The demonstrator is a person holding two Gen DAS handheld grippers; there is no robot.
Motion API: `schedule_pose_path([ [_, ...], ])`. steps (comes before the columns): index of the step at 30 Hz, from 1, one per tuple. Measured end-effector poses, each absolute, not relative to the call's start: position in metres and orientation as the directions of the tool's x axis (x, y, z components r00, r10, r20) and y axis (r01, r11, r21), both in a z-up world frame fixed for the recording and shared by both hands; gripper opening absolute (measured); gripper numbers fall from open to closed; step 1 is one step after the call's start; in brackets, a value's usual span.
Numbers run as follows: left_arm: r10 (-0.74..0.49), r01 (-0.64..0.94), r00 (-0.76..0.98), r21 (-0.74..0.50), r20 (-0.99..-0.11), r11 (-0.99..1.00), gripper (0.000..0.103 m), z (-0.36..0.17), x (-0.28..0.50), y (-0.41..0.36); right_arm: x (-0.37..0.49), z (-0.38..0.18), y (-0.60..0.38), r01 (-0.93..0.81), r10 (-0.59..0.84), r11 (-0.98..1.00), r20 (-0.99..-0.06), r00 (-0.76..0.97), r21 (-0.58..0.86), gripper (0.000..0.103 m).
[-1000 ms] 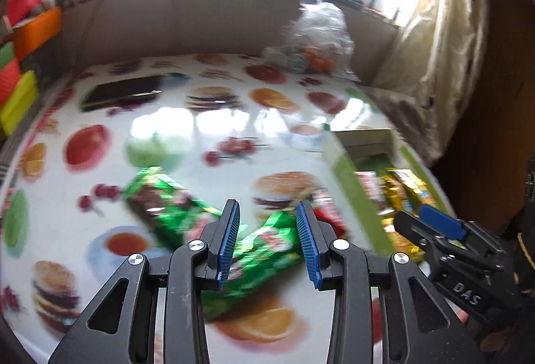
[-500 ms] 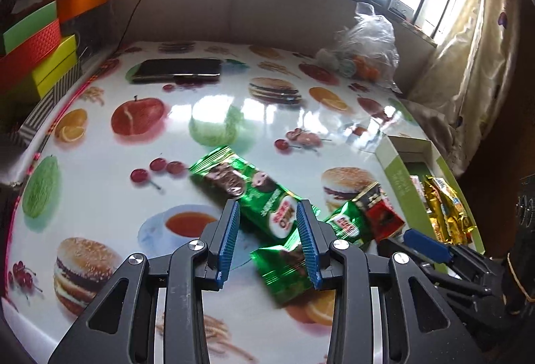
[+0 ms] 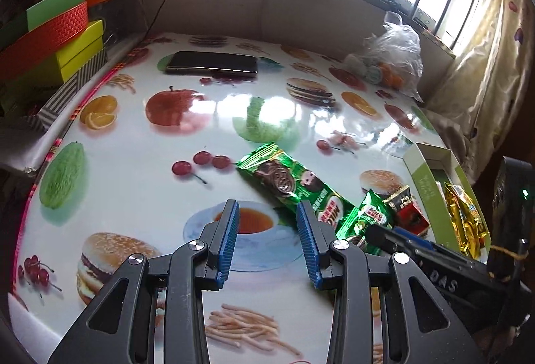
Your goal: Organize snacks
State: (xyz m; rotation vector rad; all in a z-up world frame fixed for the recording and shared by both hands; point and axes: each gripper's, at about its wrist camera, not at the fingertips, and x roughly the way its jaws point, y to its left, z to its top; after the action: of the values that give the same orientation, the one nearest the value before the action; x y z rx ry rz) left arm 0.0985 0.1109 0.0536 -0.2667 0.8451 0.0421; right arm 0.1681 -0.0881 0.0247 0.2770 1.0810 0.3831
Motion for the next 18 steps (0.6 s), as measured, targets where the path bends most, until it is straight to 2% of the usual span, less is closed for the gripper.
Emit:
schedule_pose_path([
  [7,-0.056,-0.166,0.657,-0.217,-0.752,0.962,0.037,0.049,0.1,0.122,0.18,0.025,-0.062,-0.221,0.374,0.926,-0.822,0.43,0.306,0.055],
  [18,-0.05,-0.178,0.649,-0.215,-0.759,0.96,0.037,0.046,0.104,0.126,0.159,0.02,-0.025,-0.428,0.318,0.896,-0.839,0.442,0.114,0.061],
])
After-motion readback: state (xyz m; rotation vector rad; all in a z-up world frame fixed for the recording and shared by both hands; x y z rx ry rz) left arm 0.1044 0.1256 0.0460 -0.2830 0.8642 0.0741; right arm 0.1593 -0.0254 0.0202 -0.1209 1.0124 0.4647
